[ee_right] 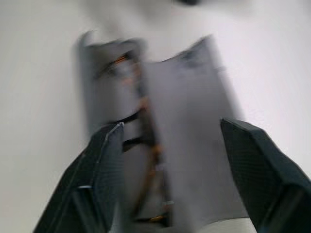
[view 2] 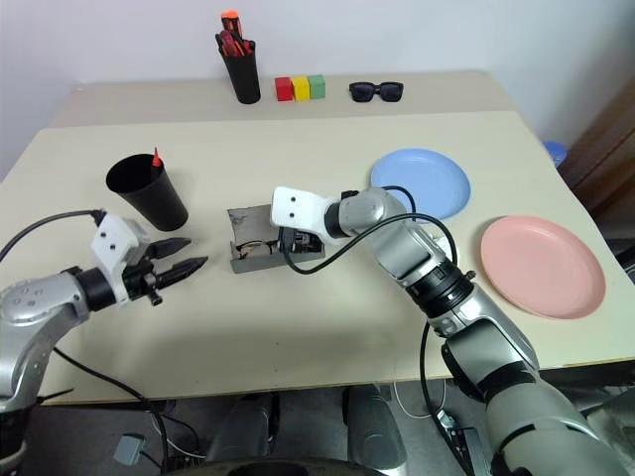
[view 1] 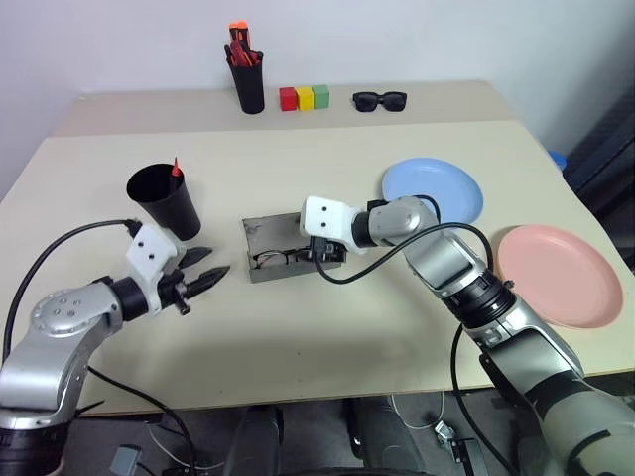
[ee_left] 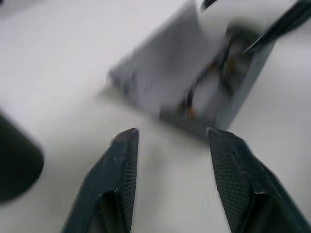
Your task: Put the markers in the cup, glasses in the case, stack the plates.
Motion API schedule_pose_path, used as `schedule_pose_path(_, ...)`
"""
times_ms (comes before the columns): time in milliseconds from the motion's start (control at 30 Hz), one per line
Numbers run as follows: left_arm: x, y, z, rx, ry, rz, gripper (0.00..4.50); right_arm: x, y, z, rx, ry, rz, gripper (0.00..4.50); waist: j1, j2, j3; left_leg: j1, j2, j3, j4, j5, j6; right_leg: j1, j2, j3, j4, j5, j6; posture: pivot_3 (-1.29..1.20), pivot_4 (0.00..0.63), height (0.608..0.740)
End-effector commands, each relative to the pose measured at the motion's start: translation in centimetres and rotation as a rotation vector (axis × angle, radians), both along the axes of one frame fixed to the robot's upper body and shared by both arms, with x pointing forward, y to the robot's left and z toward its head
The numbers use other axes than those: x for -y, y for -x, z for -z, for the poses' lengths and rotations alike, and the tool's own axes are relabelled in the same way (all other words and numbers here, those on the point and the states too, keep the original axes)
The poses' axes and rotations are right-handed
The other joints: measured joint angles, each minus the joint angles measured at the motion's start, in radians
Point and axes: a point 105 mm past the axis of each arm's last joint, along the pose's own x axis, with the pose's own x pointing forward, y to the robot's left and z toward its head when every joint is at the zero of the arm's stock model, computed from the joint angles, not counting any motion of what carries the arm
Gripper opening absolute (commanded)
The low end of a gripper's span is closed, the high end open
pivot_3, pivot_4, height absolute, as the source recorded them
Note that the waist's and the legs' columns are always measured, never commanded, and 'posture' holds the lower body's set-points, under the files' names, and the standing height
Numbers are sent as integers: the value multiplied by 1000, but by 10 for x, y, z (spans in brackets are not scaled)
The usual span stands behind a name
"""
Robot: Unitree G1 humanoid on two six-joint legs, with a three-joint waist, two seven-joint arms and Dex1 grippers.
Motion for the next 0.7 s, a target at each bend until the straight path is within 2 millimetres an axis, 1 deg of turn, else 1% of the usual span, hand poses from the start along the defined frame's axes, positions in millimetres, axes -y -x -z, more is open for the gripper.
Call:
schedule_pose_path(33, 19, -19, -5, -12, 11, 13, 372, 11, 7, -32, 78, -95, 14, 2966, 9, 0, 0, 0, 0, 0, 0, 0, 0, 0, 0, 0, 0, 0, 0, 0, 150, 740)
schedule_pose_path(67, 27, -28, -3, -21, -4, 12, 56, 15, 11, -34, 80, -102, 12, 2966, 16, 0, 0, 0, 0, 0, 0, 0, 0, 1, 0, 0, 0, 0, 0, 0, 150, 740)
schedule_pose_path(133, 42, -46, -5, -1, -4, -5, 56, 22, 21, -32, 80, -108, 2, 2966, 21, 0, 0, 0, -1, -1, 1, 0, 0, 2, 0, -1, -1, 0, 1, 0, 150, 740)
schedule_pose_path(200, 56, -66, -9, -4, 42, -37, 56, 29, 33, -28, 72, -107, -8, 2966, 26, -1, 0, 0, -1, -1, 1, 0, 0, 3, -1, -1, -2, 0, 1, 0, 150, 740)
schedule_pose_path(267, 68, -90, -2, -64, 40, -89, 56, 38, 47, -22, 56, -105, -8, 2966, 31, -1, -1, -1, -1, -1, 1, 0, 0, 3, -1, -1, -3, 0, 1, 0, 150, 740)
schedule_pose_path(300, 72, -96, 1, -95, 41, -103, 56, 41, 51, -20, 51, -104, -7, 2966, 32, -1, -1, 0, -1, -1, 1, 0, 0, 3, -1, -1, -2, 0, 2, 0, 150, 740)
schedule_pose_path(367, 80, -106, 4, -121, 25, -113, 56, 48, 59, -15, 37, -100, 5, 2966, 19, -1, -1, 0, -1, -1, 1, 0, 0, 2, 0, -1, -2, 0, 2, 0, 150, 740)
schedule_pose_path(467, 89, -125, 6, -164, -16, -152, 56, 67, 67, -2, 2, -74, 72, 2966, 15, -1, -1, 0, -1, -1, 1, 0, 0, 2, 0, -1, -2, 0, 2, 0, 150, 740)
schedule_pose_path(533, 90, -130, 7, -208, -1, -171, 56, 73, 68, 1, -4, -63, 102, 2966, 12, -1, -1, 0, -1, -1, 1, 0, 0, 2, 0, -1, -2, 0, 2, 0, 150, 740)
schedule_pose_path(600, 88, -133, 11, -257, -31, -188, 56, 78, 69, 4, -7, -54, 126, 2966, 11, -1, -1, 0, -1, -1, 1, 0, 0, 2, 0, -1, -2, 0, 2, 0, 150, 740)
schedule_pose_path(700, 85, -137, 12, -320, -36, -204, 56, 80, 71, 5, -14, -59, 145, 2966, 13, -1, -1, 1, -1, -1, 1, 0, 0, 2, 0, -1, -1, 0, 2, 0, 150, 740)
